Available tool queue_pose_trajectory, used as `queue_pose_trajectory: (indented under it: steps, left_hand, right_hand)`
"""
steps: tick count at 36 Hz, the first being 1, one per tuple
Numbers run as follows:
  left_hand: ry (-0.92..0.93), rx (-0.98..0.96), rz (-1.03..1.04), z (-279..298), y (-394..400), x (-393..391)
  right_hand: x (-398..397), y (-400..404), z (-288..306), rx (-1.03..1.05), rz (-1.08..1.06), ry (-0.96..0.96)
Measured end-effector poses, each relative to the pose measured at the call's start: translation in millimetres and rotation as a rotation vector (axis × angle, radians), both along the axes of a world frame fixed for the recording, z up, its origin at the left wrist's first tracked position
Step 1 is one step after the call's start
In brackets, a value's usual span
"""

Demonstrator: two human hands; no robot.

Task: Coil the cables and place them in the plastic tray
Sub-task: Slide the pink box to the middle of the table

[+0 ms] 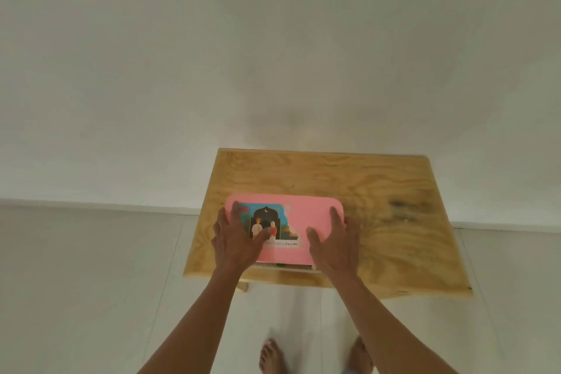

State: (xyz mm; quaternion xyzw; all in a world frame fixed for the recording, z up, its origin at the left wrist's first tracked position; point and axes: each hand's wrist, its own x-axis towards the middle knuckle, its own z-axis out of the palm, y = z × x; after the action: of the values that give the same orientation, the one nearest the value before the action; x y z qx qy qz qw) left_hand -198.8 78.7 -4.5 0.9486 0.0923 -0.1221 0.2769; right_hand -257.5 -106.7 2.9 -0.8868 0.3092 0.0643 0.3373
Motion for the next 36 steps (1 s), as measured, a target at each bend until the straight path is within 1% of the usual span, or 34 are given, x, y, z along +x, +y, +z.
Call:
queue_pose_trajectory:
  steps: [6,17,22,28,31,34,36]
  left_hand:
    - [0.072,-0.05,-0.042,-21,3,-6]
    - [0.055,-0.034,-0.06,-29,-1,-5]
    - [0.053,-0.024,-0.045,-33,0,-8]
    - [0.075,-0.031,-0.036,-38,0,-9]
    - [0.074,-0.004,-0.084,-39,-1,-9]
    - [0.036,0.04,-0.177,-43,2,-6]
    - [0.053,0.058,-0.241,-46,6,-3]
  right_hand:
    - [-9,7,-15,-0.073,-0.018,0.049]
    - [-11,3,-27,-0.025,-0.033,0.064]
    - [-13,0,-33,-0.016,-0.019,0.056]
    - [-14,-4,-39,-0.04,0.056,0.069]
    - [-18,-1,-45,-0.115,0.115,0.058]
    - [-20,3,-55,-0.194,0.167,0.02]
    - [-21,2,-60,-0.216,0.182,0.019]
